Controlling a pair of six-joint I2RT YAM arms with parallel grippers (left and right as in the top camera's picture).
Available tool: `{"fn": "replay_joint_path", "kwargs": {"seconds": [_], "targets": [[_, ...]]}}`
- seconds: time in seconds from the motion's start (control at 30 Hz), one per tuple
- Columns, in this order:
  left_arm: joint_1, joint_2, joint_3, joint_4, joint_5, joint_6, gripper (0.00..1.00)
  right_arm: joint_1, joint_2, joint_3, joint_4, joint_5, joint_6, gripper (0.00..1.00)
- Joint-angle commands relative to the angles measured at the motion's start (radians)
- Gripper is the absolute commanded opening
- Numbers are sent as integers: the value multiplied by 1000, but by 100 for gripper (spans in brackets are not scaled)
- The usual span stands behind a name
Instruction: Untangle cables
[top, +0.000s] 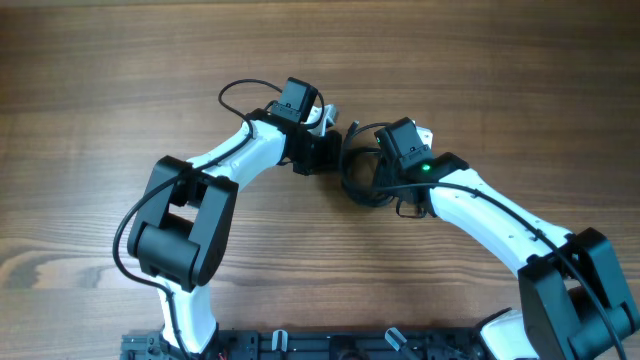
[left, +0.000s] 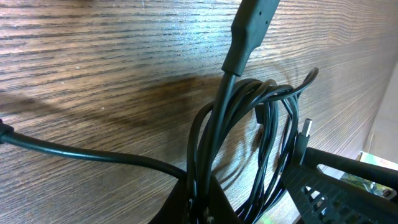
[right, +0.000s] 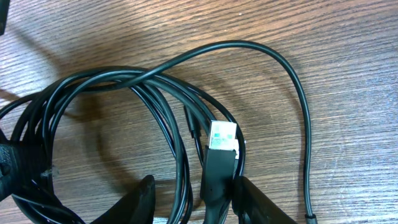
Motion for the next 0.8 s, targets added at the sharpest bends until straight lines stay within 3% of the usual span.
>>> {"fn": "replay_joint_path", "kwargs": {"seconds": [0.0,0.17,0.23,0.3,0.37,0.57,0.6,0.63,0.77], "targets": [[0,7,-5,2,27,23,4,-4,16,6,-2,7,-3,43],[0,7,-5,-2,32,23,4,-4,18,5,-18,19,-3,42],[0,7,-5,-1,58,23,4,-4,18,5,-19,19,-3,35],[0,7,-5,-1,61,23,4,-4,18,6,-10,19,-3,13],[0,7,-5,-1,61,23,4,-4,17,6,1,18,-3,4],[1,7,-5,0,49,23,4,-6,-73,7,-47,-4,-4,4],[1,7,-5,0,49,23,4,-6,-93,7,-54,-4,-3,14],[1,7,-5,0,50,23,4,-6,-97,7,-54,-4,-3,45],[1,7,-5,-2,85,23,4,-6,-57,5,-55,39,1,54]]}}
